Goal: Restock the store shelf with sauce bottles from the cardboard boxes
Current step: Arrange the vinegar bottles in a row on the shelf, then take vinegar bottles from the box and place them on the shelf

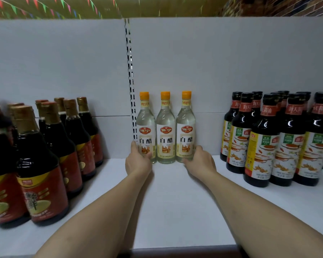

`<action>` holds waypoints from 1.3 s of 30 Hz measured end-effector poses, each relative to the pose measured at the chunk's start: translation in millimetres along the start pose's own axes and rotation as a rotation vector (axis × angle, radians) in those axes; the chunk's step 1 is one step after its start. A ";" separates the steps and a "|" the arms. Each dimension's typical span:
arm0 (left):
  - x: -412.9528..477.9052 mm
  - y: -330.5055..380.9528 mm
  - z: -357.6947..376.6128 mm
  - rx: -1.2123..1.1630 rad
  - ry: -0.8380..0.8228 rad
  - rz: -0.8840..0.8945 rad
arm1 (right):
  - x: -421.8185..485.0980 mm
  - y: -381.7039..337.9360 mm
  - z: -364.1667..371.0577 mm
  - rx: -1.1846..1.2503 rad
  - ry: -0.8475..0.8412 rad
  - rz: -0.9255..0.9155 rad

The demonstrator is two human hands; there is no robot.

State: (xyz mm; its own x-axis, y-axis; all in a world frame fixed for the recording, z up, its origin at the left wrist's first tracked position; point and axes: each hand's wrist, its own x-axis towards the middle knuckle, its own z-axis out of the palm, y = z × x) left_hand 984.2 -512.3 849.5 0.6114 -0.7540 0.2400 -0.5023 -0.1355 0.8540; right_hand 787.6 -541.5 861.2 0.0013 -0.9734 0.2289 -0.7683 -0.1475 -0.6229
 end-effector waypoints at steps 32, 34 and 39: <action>-183.0 -46.3 -408.0 0.998 0.594 0.233 | -257.5 -281.4 22.7 0.005 0.030 -1.075; -201.6 -79.1 -454.6 0.993 0.609 0.171 | -299.7 -316.3 44.8 0.021 -0.002 -1.113; -250.8 -164.2 -568.4 1.052 0.596 0.007 | -420.7 -398.2 118.2 0.014 -0.141 -1.225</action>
State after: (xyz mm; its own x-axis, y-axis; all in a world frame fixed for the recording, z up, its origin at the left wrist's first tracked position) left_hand 1260.9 64.3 911.5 0.6537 -0.3795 0.6547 -0.5888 -0.7985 0.1250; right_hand 1168.6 -93.9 924.5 0.7855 -0.2015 0.5852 -0.2041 -0.9770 -0.0624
